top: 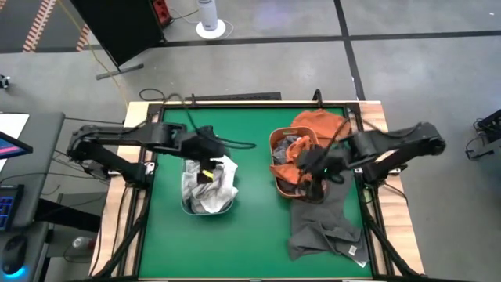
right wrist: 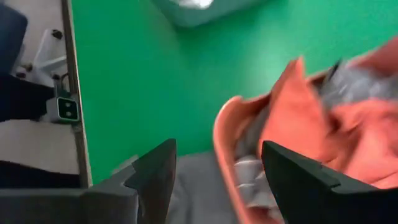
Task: Sort towels by color in basket
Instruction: Put the dark gray towel into the orange bin
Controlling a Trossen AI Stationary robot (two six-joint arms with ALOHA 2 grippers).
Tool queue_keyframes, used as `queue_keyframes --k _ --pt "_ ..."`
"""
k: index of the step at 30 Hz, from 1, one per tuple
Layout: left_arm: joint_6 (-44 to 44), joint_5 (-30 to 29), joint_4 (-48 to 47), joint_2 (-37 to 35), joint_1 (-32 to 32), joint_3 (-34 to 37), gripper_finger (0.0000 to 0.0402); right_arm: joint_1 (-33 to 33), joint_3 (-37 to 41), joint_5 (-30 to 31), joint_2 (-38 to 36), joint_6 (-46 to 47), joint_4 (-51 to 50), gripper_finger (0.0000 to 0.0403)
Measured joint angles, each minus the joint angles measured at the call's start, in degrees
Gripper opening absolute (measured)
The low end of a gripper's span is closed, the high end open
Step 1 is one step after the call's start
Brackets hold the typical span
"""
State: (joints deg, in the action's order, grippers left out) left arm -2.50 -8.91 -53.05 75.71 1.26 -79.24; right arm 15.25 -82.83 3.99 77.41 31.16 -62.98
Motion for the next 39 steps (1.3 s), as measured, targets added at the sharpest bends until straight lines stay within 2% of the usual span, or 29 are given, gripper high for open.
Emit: queue_keyframes --k 4,8,11,15,18,23,27,32,39 --pt "-8.7 5.5 2.9 -5.7 0.7 3.4 0.0125 3.5 0.1 -1.3 4.8 17.3 -0.9 0.0264" --pt "-15.8 7.2 3.4 -10.9 0.3 6.4 0.0125 8.2 0.0 -5.6 7.5 32.8 -0.7 0.0264" --pt "-14.4 8.6 3.8 -13.8 -0.1 6.7 0.0125 11.8 0.0 -7.8 9.4 41.2 -0.1 0.0264" --pt "-12.0 15.0 6.7 -16.1 -0.9 6.7 0.0125 15.9 0.0 -8.3 11.7 52.0 -0.2 0.0264" --pt "-8.9 15.1 9.4 -16.6 -1.4 6.7 0.0125 17.7 0.0 -11.0 14.6 57.8 -3.3 0.0264" --pt "-5.4 15.2 9.1 -17.6 -1.3 6.8 0.0125 19.3 0.0 -19.2 20.6 57.7 -7.8 0.0264" --pt "-3.3 15.2 8.7 -19.9 -1.2 6.8 0.0125 20.2 0.0 -21.6 24.7 55.6 -8.6 0.0264" --pt "-0.7 15.2 10.2 -23.6 -1.2 6.8 0.0125 21.7 0.7 -23.7 27.0 55.6 -15.0 0.0252" --pt "-1.0 13.1 10.2 -24.6 -1.2 4.4 0.0125 25.0 10.0 -24.9 22.4 57.1 -4.9 0.022"
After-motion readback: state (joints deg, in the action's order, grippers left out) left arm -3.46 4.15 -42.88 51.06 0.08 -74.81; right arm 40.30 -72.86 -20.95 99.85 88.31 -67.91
